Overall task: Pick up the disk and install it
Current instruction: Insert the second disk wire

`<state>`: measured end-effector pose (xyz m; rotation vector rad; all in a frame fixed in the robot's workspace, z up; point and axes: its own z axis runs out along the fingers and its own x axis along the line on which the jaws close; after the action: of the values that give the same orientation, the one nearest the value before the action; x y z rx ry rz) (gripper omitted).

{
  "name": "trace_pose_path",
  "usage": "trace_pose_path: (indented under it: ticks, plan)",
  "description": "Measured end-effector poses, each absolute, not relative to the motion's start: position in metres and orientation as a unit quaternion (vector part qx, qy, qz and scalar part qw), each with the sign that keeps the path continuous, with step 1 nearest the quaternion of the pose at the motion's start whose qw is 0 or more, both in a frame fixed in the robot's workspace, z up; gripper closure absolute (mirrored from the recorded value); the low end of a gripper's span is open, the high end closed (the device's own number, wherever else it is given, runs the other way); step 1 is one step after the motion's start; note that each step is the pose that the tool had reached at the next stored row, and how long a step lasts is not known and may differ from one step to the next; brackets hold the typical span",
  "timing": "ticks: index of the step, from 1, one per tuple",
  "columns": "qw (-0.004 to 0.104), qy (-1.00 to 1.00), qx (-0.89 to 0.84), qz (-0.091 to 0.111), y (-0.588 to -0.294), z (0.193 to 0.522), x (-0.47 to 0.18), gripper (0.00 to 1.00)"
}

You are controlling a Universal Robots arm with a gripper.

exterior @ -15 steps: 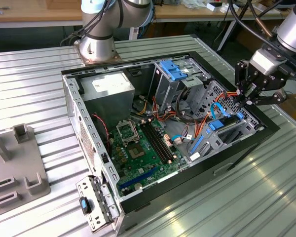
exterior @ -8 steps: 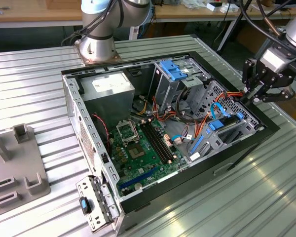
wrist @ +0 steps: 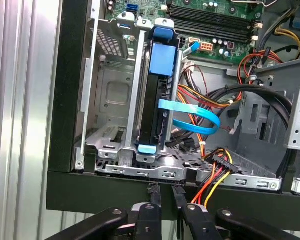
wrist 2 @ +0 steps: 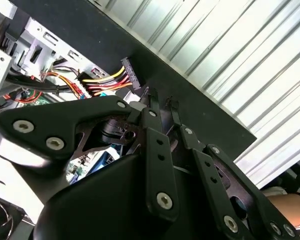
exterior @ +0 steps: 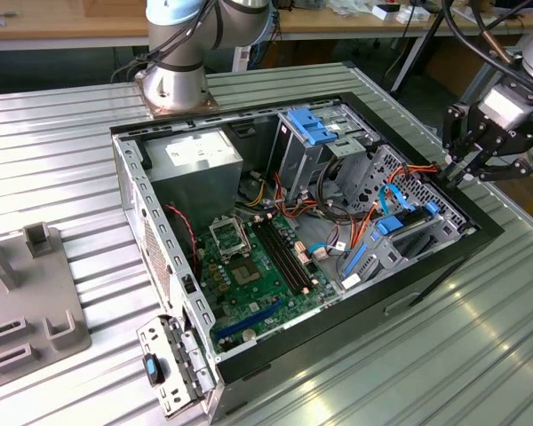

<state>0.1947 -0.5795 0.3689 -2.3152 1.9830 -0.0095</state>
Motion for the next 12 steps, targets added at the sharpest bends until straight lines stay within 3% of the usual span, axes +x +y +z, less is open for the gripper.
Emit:
trace_pose_path:
  ticks: [12]
  plan:
    - [0.047, 0.523, -0.851, 0.004, -0.5794, 0.3689, 0.1947, 0.76]
